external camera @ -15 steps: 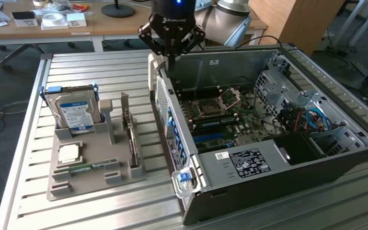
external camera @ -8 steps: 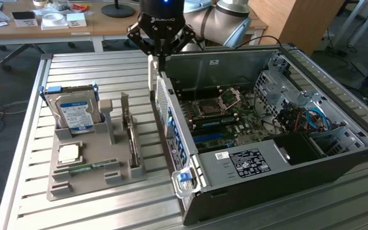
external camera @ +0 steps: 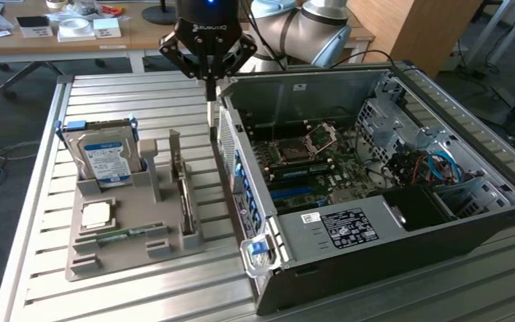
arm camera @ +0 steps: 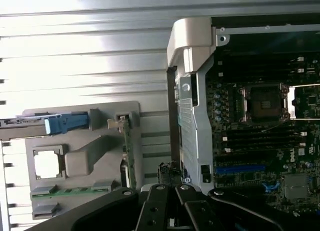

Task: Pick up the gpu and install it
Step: 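Reach for the gpu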

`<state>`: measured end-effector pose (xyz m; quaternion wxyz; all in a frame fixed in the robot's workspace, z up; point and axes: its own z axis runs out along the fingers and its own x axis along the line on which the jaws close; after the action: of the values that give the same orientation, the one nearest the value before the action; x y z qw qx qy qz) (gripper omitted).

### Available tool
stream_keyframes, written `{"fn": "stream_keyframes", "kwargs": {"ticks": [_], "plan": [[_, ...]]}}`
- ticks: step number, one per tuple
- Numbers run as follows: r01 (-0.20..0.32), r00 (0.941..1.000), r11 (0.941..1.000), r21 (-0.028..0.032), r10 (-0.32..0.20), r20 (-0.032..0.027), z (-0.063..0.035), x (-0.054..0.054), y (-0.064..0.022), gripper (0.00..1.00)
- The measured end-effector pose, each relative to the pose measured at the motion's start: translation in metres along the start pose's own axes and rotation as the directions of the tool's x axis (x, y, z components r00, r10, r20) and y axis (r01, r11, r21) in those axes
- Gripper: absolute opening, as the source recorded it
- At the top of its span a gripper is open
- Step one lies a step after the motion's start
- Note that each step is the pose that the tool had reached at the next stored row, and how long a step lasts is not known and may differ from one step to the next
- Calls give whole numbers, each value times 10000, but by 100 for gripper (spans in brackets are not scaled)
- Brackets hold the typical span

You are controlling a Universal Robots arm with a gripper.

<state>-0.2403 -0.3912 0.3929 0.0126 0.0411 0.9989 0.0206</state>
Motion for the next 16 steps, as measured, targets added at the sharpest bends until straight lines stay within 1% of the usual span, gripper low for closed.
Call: {"fn": "stream_keyframes", "kwargs": {"ticks": [10, 16], "plan": [[-2, 10000, 10000, 0, 2, 1, -3, 317, -26, 11], [0, 10000, 10000, -1, 0, 1, 1, 439, -37, 11]]}}
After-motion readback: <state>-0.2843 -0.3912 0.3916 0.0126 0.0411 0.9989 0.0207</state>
